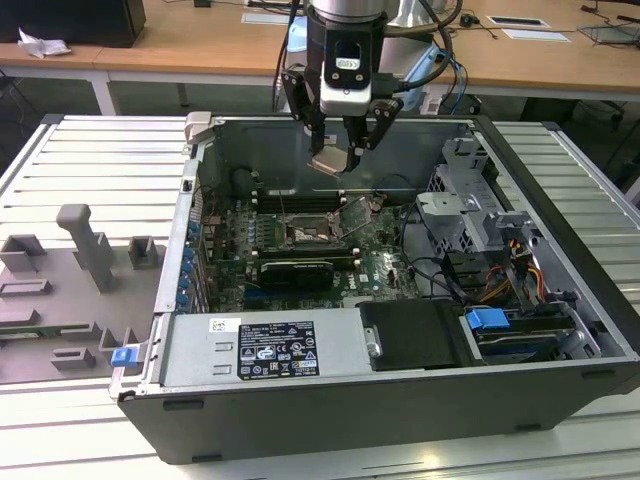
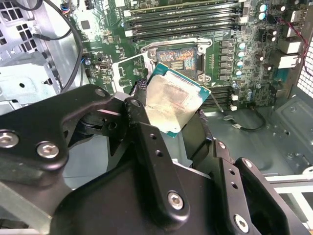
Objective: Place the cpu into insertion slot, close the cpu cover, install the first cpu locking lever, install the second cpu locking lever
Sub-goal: 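Place the cpu into insertion slot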
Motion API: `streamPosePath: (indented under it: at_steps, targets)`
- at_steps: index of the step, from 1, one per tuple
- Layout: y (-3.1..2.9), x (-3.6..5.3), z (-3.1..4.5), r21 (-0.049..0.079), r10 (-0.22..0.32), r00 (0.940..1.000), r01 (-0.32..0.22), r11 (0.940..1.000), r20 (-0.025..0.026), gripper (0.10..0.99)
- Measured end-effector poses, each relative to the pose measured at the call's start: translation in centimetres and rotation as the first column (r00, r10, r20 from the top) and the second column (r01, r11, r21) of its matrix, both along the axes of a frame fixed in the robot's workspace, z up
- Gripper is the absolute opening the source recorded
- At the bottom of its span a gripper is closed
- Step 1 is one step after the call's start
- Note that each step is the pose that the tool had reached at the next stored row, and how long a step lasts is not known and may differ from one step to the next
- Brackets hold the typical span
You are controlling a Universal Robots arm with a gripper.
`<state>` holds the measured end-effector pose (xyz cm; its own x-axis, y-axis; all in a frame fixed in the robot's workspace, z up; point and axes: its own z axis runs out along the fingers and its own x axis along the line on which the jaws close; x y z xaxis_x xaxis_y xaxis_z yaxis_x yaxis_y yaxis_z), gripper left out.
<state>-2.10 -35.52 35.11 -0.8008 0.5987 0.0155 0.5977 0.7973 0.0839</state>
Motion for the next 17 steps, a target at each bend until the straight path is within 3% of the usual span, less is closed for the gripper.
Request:
streamPosePath:
  at_steps: [17]
  targets:
    - [0.0, 0.0, -0.15, 0.0, -0.095, 0.9955, 0.095, 0.9955, 0.0001, 0.533]
